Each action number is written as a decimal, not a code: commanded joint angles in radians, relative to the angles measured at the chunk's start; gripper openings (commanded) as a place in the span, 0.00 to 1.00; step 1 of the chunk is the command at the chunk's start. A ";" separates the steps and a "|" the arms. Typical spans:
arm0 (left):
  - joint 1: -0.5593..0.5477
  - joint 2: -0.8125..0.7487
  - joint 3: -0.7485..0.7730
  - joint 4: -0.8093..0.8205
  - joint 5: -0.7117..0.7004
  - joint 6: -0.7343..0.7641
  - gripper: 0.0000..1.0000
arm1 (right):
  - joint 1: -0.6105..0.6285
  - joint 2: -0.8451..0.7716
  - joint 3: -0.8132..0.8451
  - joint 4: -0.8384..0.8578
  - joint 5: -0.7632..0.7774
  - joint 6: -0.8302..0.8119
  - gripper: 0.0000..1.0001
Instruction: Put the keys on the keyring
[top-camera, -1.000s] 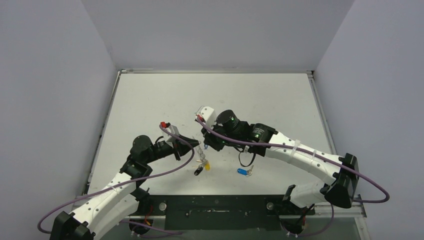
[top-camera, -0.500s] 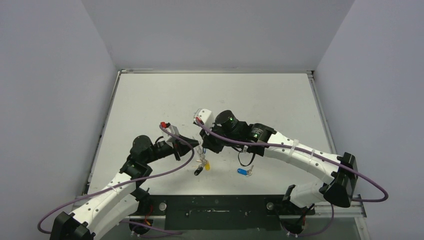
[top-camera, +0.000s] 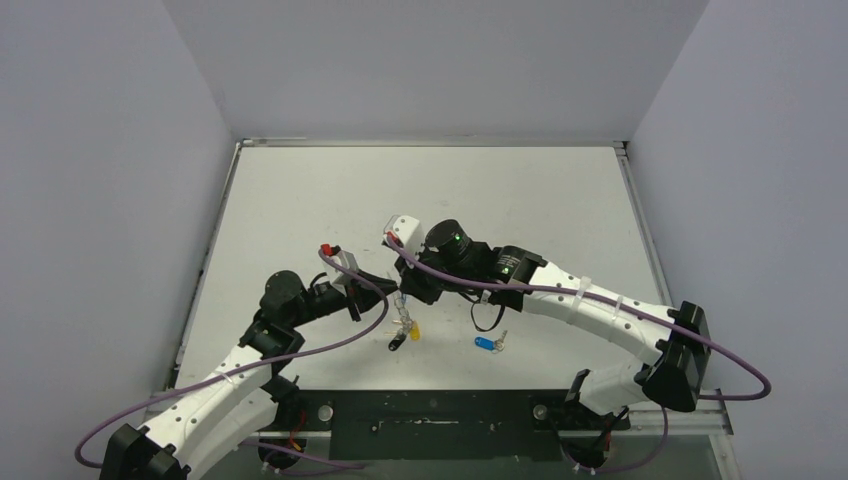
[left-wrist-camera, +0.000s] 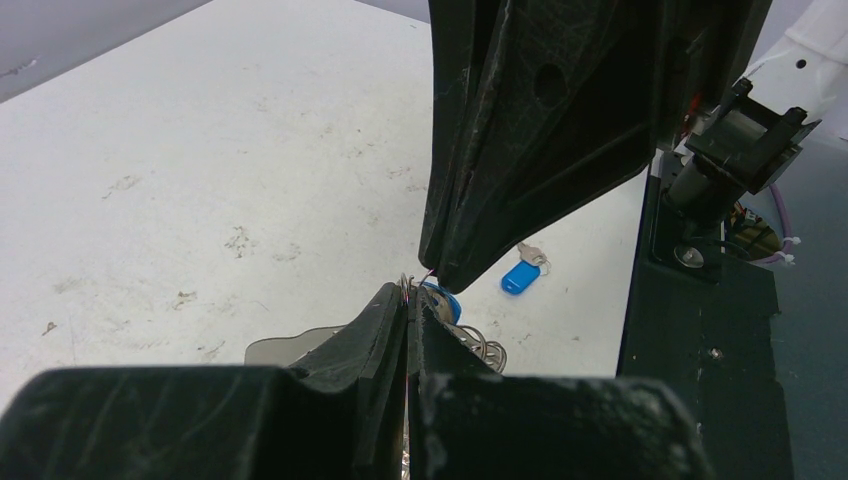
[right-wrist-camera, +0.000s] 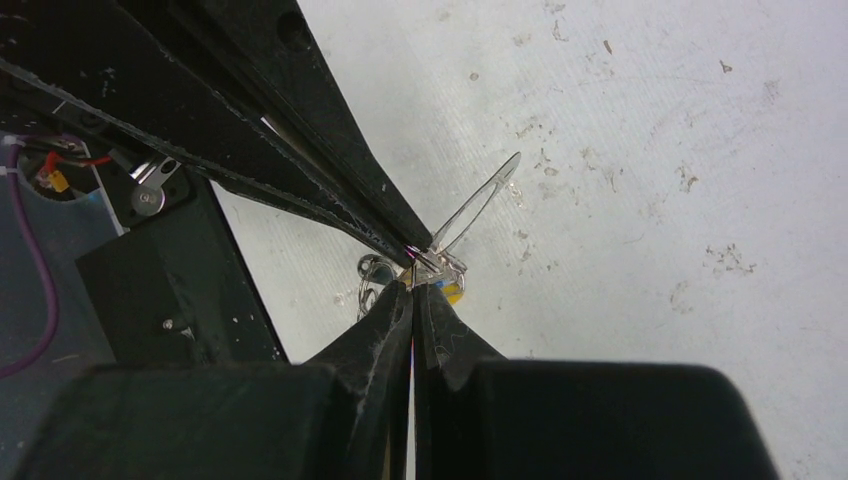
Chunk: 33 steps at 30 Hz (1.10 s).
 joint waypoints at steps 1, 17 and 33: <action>-0.004 -0.016 0.004 0.031 0.005 0.003 0.00 | 0.006 0.004 0.047 0.055 0.039 0.010 0.00; -0.004 -0.025 0.001 0.030 0.005 0.000 0.00 | 0.006 0.007 0.052 0.037 0.121 0.021 0.00; -0.003 -0.024 -0.011 0.056 -0.006 -0.007 0.00 | 0.001 0.047 0.020 0.023 0.085 0.031 0.00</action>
